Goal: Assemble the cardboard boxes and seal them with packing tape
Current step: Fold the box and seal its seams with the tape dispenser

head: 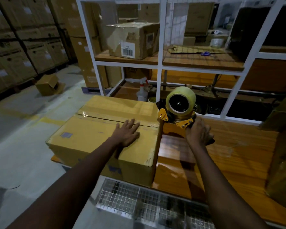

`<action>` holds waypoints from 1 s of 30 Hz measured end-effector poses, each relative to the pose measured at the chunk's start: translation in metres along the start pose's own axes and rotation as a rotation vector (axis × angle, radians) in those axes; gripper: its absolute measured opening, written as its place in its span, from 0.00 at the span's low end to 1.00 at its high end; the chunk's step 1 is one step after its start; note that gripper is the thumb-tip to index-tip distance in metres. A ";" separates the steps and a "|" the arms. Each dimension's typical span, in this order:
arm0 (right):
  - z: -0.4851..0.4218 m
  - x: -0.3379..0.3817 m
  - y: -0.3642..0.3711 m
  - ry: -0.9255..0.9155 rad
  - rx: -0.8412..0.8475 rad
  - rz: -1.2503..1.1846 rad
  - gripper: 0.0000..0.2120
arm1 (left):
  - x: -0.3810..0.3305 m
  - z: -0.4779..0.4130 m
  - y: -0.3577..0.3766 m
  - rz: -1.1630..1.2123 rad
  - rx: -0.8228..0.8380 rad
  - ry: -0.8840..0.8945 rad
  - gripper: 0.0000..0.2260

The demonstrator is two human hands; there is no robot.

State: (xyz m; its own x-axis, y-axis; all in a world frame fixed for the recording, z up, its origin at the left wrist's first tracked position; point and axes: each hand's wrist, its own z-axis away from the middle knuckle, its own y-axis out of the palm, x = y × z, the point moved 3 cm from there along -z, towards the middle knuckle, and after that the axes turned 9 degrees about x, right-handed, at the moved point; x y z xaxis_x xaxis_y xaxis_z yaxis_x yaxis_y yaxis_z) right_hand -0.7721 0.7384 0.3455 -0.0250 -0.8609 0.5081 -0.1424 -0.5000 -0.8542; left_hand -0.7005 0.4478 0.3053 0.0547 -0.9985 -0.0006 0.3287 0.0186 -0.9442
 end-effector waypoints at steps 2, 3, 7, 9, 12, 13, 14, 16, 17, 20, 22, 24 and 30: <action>0.008 0.027 0.006 -0.019 -0.013 0.004 0.13 | 0.049 0.003 0.000 0.029 0.012 -0.051 0.28; 0.013 0.041 0.011 -0.026 -0.017 -0.007 0.13 | 0.076 0.005 0.001 0.028 0.014 -0.073 0.28; 0.034 0.102 0.037 -0.057 -0.023 -0.025 0.12 | 0.165 0.009 0.003 -0.001 0.033 -0.134 0.29; 0.045 0.132 0.050 -0.054 -0.035 -0.025 0.12 | 0.197 0.012 0.002 -0.025 0.034 -0.141 0.29; 0.062 0.174 0.068 -0.055 -0.058 -0.029 0.12 | 0.247 0.020 0.004 -0.056 -0.002 -0.080 0.30; 0.067 0.185 0.073 -0.056 -0.066 -0.024 0.12 | 0.265 0.022 0.004 -0.066 -0.011 -0.057 0.30; 0.071 0.195 0.078 -0.051 -0.069 -0.020 0.13 | 0.283 0.025 0.004 -0.072 -0.010 -0.038 0.30; 0.078 0.211 0.088 -0.039 -0.074 -0.020 0.14 | 0.311 0.029 0.003 -0.086 0.011 -0.011 0.33; 0.081 0.218 0.092 -0.042 -0.079 -0.013 0.14 | 0.318 0.030 0.004 -0.076 0.012 0.007 0.35; 0.087 0.232 0.102 -0.052 -0.092 0.021 0.13 | 0.317 0.028 0.008 0.056 -0.028 0.025 0.32; 0.090 0.238 0.106 -0.051 -0.089 0.043 0.13 | 0.303 0.029 0.014 0.058 -0.040 0.003 0.29; 0.092 0.241 0.107 -0.056 -0.085 0.045 0.12 | 0.274 0.034 0.024 0.048 -0.057 -0.046 0.28; 0.093 0.234 0.101 -0.032 -0.114 0.062 0.12 | 0.188 0.083 0.048 0.338 -0.152 0.227 0.36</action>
State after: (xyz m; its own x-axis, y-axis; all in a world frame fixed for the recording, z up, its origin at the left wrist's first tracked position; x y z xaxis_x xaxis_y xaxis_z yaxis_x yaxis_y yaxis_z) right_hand -0.7004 0.4777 0.3678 -0.0055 -0.8933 0.4495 -0.2532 -0.4336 -0.8648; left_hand -0.5961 0.2649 0.2873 -0.0791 -0.9239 -0.3744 0.1841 0.3555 -0.9164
